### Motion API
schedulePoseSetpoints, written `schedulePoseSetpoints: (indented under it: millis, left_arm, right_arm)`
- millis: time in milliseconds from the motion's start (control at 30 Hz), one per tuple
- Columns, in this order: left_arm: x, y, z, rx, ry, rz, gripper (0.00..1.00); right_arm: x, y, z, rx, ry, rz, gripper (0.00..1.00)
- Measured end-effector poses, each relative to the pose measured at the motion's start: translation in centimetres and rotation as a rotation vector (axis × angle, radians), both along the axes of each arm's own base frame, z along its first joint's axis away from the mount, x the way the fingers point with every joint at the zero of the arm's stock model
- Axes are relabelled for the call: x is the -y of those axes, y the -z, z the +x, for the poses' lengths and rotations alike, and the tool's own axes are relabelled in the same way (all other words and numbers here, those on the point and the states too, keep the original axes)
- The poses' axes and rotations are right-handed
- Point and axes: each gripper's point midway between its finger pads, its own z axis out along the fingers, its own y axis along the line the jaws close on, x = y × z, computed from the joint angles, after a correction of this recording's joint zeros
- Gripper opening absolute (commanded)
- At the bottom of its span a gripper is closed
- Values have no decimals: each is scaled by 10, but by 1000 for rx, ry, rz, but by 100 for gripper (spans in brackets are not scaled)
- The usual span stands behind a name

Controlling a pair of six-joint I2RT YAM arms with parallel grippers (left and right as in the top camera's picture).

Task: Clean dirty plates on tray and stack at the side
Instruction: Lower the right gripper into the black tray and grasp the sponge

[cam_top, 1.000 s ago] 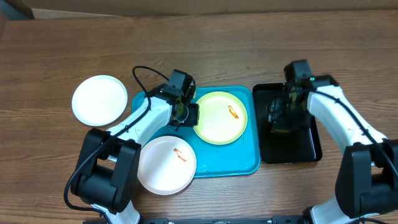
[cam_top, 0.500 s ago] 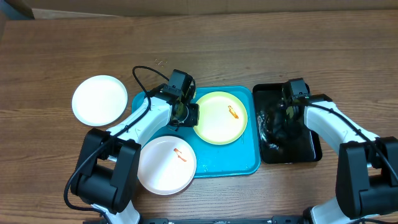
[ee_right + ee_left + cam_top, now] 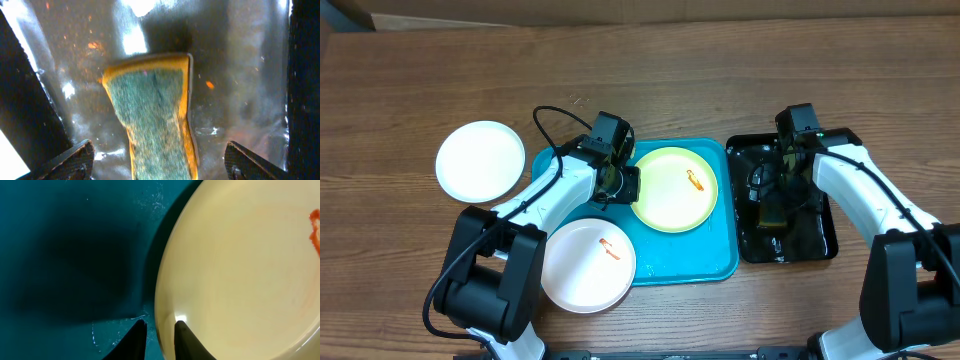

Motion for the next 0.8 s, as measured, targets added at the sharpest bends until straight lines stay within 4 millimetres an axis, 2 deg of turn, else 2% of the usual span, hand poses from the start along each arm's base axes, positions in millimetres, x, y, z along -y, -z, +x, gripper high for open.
schedulePoseSetpoints:
  millis: [67, 133, 167, 200, 233, 267, 300, 333, 367, 400, 433, 533, 600, 733, 800]
  left_arm:
    - [0, 0, 0, 0, 0, 0, 22]
    - [0, 0, 0, 0, 0, 0, 22]
    - [0, 0, 0, 0, 0, 0, 22]
    - [0, 0, 0, 0, 0, 0, 22]
    - [0, 0, 0, 0, 0, 0, 22]
    - [0, 0, 0, 0, 0, 0, 22]
    - [0, 0, 0, 0, 0, 0, 22]
    - [0, 0, 0, 0, 0, 0, 22]
    - [0, 0, 0, 0, 0, 0, 22]
    - [0, 0, 0, 0, 0, 0, 22]
    - [0, 0, 0, 0, 0, 0, 22]
    - [0, 0, 0, 0, 0, 0, 22]
    - [0, 0, 0, 0, 0, 0, 22]
    - [0, 0, 0, 0, 0, 0, 22]
    - [0, 0, 0, 0, 0, 0, 22]
  right_arm:
    - [1, 4, 3, 17, 2, -3, 84]
    - [2, 11, 1, 24, 0, -6, 77]
    - [2, 15, -1, 24, -3, -7, 68]
    - [2, 19, -3, 23, -9, -7, 52]
    - [3, 24, -6, 21, -10, -9, 30]
    - [3, 27, -9, 15, -6, -10, 17]
    - [4, 30, -11, 11, -4, -10, 12]
    - [4, 32, -14, 5, -4, -11, 12]
    - [4, 33, -16, -1, -3, -12, 24]
    - [4, 33, -16, -3, 5, -11, 42]
    - [5, 33, -16, -4, 1, -13, 56]
    - [5, 33, -19, -15, 2, -14, 76]
    - [4, 32, -15, 1, -1, -12, 81]
    - [2, 29, 1, 62, -4, -5, 80]
    - [2, 27, 5, 76, -7, -4, 66]
